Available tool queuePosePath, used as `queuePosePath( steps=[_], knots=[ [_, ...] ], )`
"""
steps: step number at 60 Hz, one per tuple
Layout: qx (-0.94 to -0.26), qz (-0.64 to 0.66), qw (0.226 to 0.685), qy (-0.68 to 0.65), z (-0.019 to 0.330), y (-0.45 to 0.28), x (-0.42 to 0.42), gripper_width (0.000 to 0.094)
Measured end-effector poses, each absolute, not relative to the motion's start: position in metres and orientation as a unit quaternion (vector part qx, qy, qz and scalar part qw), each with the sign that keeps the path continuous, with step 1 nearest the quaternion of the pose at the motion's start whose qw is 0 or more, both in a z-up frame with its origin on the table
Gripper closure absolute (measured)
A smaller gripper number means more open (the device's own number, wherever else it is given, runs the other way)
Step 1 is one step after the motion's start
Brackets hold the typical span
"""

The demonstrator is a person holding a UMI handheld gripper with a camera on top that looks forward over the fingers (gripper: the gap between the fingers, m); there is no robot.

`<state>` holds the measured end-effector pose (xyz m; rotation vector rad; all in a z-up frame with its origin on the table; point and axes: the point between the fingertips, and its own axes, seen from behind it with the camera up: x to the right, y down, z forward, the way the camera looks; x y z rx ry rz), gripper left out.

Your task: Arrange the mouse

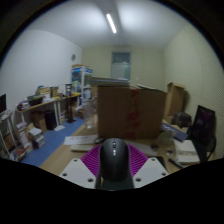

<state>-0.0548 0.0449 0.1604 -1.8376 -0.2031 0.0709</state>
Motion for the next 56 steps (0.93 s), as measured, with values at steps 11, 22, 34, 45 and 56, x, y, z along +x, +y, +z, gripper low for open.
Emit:
queuePosePath(
  steps=[11,22,34,45,56],
  knots=[
    [-0.842,-0.017,0.538,-0.033,0.09,0.071,0.041,0.0577],
    [-0.888,-0.035,0.456,-0.046,-0.005,0.094,0.065,0.0531],
    [-0.892,-0.014,0.45,-0.037,-0.004,0.098,0.066,0.0388],
    [-0.876,0.007,0.479,-0.053,0.017,0.072,0.07,0.009],
    [-0.856,0.056,0.511,-0.062,0.037,-0.001,0.083,0.0083]
  ],
)
